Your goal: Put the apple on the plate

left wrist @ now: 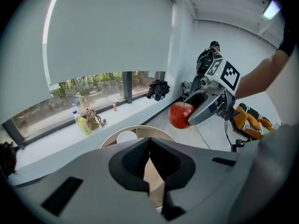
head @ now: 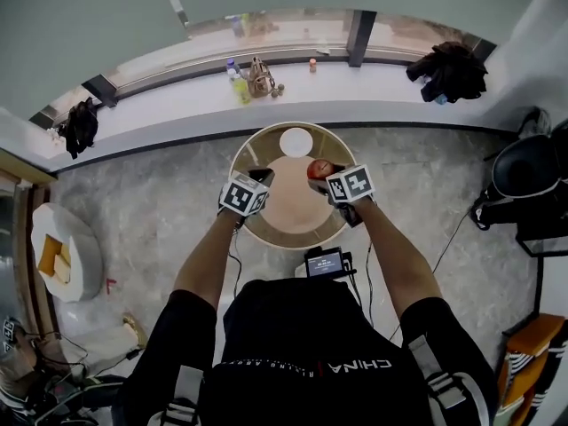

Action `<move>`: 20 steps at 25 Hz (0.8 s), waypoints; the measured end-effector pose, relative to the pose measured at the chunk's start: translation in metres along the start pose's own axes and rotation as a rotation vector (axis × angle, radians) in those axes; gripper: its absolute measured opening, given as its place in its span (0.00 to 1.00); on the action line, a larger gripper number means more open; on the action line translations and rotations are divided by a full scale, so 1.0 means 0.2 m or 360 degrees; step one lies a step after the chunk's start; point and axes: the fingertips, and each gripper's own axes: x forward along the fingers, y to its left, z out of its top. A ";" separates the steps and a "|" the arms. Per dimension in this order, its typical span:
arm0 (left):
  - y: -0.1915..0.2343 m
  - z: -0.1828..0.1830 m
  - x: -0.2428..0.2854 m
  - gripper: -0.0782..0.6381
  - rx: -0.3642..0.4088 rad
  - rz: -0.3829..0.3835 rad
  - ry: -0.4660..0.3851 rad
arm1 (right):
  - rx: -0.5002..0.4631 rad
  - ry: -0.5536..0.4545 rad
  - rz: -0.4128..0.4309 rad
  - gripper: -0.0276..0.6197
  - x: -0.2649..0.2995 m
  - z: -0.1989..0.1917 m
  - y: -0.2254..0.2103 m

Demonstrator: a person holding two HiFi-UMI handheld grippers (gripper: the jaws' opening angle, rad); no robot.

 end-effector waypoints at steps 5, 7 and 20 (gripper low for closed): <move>0.12 -0.04 0.05 0.13 -0.0049 -0.0036 0.0052 | -0.0008 -0.0012 0.0039 0.62 0.12 0.14 0.04; 0.16 -0.05 0.05 0.13 -0.0064 -0.0070 0.0062 | 0.0005 -0.0008 0.0027 0.62 0.16 0.17 0.07; 0.14 -0.07 0.19 0.13 0.0012 -0.0236 0.0149 | 0.0034 0.0018 -0.0054 0.62 0.18 0.18 0.00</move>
